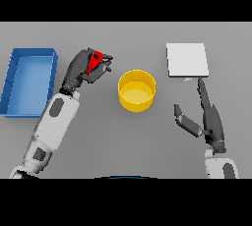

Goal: Pick up the red beaker and tilt it to pour out 1 green nut into yellow bowl. Pick up the yellow bowl and place it on the metallic measuring scale.

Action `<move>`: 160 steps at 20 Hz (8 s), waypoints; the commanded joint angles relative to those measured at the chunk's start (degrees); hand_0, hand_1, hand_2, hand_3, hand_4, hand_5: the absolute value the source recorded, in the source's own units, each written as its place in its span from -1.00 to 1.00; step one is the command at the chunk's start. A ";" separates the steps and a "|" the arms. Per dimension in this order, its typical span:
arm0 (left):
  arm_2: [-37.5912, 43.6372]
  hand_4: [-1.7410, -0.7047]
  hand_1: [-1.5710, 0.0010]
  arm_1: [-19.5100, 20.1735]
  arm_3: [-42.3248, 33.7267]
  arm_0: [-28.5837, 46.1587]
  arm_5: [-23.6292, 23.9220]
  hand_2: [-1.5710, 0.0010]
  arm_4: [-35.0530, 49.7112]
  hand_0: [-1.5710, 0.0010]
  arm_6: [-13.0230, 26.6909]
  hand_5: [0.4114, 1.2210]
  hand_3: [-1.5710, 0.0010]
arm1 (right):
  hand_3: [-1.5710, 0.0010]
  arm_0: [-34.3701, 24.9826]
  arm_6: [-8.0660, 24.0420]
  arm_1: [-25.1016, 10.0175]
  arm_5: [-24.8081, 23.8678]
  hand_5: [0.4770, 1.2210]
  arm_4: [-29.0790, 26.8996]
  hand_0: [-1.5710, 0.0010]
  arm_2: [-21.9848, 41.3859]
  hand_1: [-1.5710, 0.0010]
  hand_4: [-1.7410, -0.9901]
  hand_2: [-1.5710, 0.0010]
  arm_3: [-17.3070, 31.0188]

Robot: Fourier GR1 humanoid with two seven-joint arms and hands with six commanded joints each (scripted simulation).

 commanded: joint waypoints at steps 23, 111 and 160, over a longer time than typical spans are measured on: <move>-32.50 -0.92 -1.00 10.99 10.14 -23.07 -16.30 -1.00 -31.56 -1.00 6.77 0.98 -0.63 | 1.00 0.08 0.64 1.69 0.36 -0.46 -2.12 1.00 -0.36 1.00 0.19 1.00 0.54; -23.29 0.83 0.87 45.98 -5.42 0.09 8.41 0.87 29.88 0.84 29.77 -0.35 0.88 | 1.00 -0.67 -0.94 0.53 0.55 -0.51 0.35 1.00 1.19 1.00 0.46 1.00 2.53; -22.62 0.83 1.00 44.51 -3.94 -0.84 9.83 1.00 29.89 1.00 24.94 -0.23 1.00 | 0.80 -44.56 -2.28 -13.80 31.00 -0.08 32.31 0.88 31.62 0.86 0.01 0.83 32.07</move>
